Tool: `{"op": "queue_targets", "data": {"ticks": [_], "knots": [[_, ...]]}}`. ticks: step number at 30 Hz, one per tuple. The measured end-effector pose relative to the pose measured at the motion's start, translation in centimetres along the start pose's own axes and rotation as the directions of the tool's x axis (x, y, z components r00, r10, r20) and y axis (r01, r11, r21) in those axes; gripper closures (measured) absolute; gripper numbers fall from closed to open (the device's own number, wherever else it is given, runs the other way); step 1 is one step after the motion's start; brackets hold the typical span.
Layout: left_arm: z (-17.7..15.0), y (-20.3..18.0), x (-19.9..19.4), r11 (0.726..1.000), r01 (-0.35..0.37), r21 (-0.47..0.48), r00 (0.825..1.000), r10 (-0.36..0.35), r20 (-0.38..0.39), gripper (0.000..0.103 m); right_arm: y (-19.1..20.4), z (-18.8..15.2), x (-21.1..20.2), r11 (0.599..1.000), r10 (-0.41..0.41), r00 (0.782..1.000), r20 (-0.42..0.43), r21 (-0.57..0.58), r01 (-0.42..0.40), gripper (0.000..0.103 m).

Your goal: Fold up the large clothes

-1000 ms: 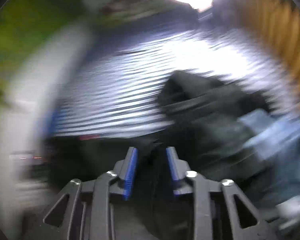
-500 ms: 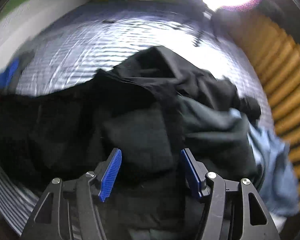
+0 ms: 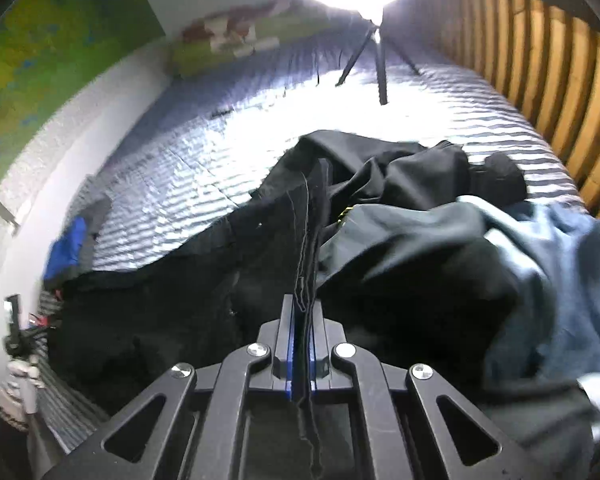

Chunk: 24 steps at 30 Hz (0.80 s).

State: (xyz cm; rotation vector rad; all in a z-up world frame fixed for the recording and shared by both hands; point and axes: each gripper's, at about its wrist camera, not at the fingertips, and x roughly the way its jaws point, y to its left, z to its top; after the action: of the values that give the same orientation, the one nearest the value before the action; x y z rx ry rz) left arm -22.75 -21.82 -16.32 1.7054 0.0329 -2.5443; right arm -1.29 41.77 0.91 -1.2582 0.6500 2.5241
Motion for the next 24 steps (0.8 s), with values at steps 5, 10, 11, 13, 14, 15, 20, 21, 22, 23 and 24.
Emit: {"op": "queue_targets", "data": {"ticks": [5, 10, 11, 13, 14, 15, 20, 21, 22, 23, 24], "knots": [[0.1, -0.8, 0.3, 1.000, -0.003, 0.017, 1.000, 0.003, -0.002, 0.086, -0.8, -1.6, 2.7, 0.987, -0.145, 0.982, -0.117, -0.080, 0.137, 0.098], [0.1, -1.1, 0.2, 0.999, -0.013, 0.038, 1.000, 0.013, -0.006, 0.086, -0.5, -1.8, 1.6, 0.975, -0.209, 0.977, -0.033, -0.087, 0.206, 0.079], [0.1, -1.3, 0.2, 0.999, -0.015, 0.041, 1.000, 0.016, -0.006, 0.086, -0.5, -1.7, 0.5, 0.980, -0.191, 0.982, -0.003, -0.065, 0.190, 0.079], [0.1, -1.4, 0.1, 0.999, -0.016, 0.041, 1.000, 0.016, -0.005, 0.086, -0.2, -1.6, -1.3, 0.987, -0.157, 0.987, 0.025, -0.041, 0.157, 0.079], [0.1, -1.4, 0.1, 0.999, -0.016, 0.039, 1.000, 0.016, -0.004, 0.086, 0.0, -1.6, -2.1, 0.991, -0.129, 0.991, 0.039, -0.035, 0.130, 0.079], [0.1, -1.5, 0.0, 0.999, -0.014, 0.036, 1.000, 0.014, -0.003, 0.086, 0.2, -1.6, -2.9, 0.994, -0.107, 0.993, 0.052, -0.025, 0.108, 0.079], [0.1, -1.6, -0.1, 0.999, -0.013, 0.034, 1.000, 0.013, -0.003, 0.086, 0.6, -1.9, -2.3, 0.992, 0.109, 0.992, -0.068, 0.072, -0.104, 0.079], [0.1, -1.6, -0.1, 0.999, -0.012, 0.034, 1.000, 0.012, -0.003, 0.086, 0.5, -2.2, -1.4, 0.990, 0.111, 0.988, -0.109, 0.094, -0.101, 0.079], [0.1, -1.6, -0.1, 0.999, -0.010, 0.033, 1.000, 0.010, -0.002, 0.086, 0.4, -2.4, -0.7, 0.992, 0.087, 0.987, -0.132, 0.098, -0.074, 0.079], [0.1, -1.5, -0.2, 0.999, -0.009, 0.031, 1.000, 0.009, -0.001, 0.086, 0.1, -2.6, -0.1, 0.995, 0.044, 0.989, -0.145, 0.093, -0.030, 0.079], [0.1, -1.5, -0.2, 0.999, -0.008, 0.031, 1.000, 0.008, 0.000, 0.086, -0.4, -2.7, 0.5, 0.995, -0.010, 0.988, -0.152, 0.098, 0.025, 0.079]]}}
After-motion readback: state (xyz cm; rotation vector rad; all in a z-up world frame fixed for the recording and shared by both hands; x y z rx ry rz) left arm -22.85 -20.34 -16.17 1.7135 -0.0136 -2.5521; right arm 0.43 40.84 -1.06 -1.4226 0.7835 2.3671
